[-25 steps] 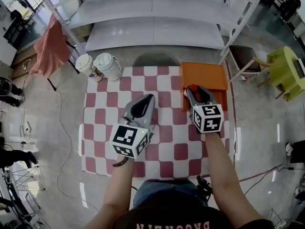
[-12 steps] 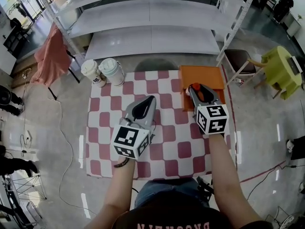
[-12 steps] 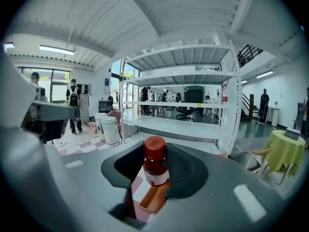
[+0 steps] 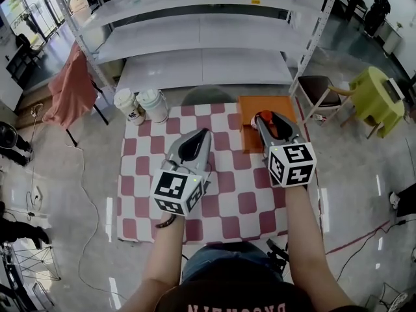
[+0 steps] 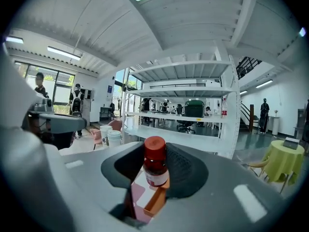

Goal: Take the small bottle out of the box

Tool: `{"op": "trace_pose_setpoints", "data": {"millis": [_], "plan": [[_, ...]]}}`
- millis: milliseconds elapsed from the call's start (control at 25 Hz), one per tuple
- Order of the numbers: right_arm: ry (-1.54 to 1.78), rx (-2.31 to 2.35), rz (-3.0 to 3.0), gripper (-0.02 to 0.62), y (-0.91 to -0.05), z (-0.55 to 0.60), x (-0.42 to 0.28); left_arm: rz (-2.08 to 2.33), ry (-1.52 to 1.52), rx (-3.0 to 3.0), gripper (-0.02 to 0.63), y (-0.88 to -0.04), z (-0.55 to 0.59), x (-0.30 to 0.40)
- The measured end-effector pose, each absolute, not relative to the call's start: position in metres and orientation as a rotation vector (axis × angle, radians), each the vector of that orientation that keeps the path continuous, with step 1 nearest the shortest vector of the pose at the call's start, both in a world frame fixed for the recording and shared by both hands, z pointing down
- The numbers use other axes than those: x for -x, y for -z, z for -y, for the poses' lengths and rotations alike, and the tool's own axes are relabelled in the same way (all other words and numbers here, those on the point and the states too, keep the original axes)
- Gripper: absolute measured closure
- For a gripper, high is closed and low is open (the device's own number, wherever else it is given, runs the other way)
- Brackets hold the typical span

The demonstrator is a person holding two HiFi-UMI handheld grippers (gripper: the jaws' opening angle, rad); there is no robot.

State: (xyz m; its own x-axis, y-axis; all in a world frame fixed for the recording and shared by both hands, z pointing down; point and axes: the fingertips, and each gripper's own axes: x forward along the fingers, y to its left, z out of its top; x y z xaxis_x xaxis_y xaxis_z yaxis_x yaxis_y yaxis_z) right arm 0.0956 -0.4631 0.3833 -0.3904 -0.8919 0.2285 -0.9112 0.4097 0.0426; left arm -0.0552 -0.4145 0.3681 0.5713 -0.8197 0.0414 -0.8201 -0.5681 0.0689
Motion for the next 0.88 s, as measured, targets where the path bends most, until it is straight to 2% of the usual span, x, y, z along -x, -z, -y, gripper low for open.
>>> {"op": "trace_pose_setpoints", "data": {"millis": [440, 880], "plan": [[-0.042, -1.561, 2.502, 0.457, -0.338, 0.413, -0.106, 1.513, 0.064, -2.767, 0.606, -0.319, 0.383, 0.044], [0.149, -1.741, 2.534, 0.457, -0.273, 0.353, -0.14, 1.579, 0.148, -2.84, 0.606, -0.27, 0.363, 0.045]]}}
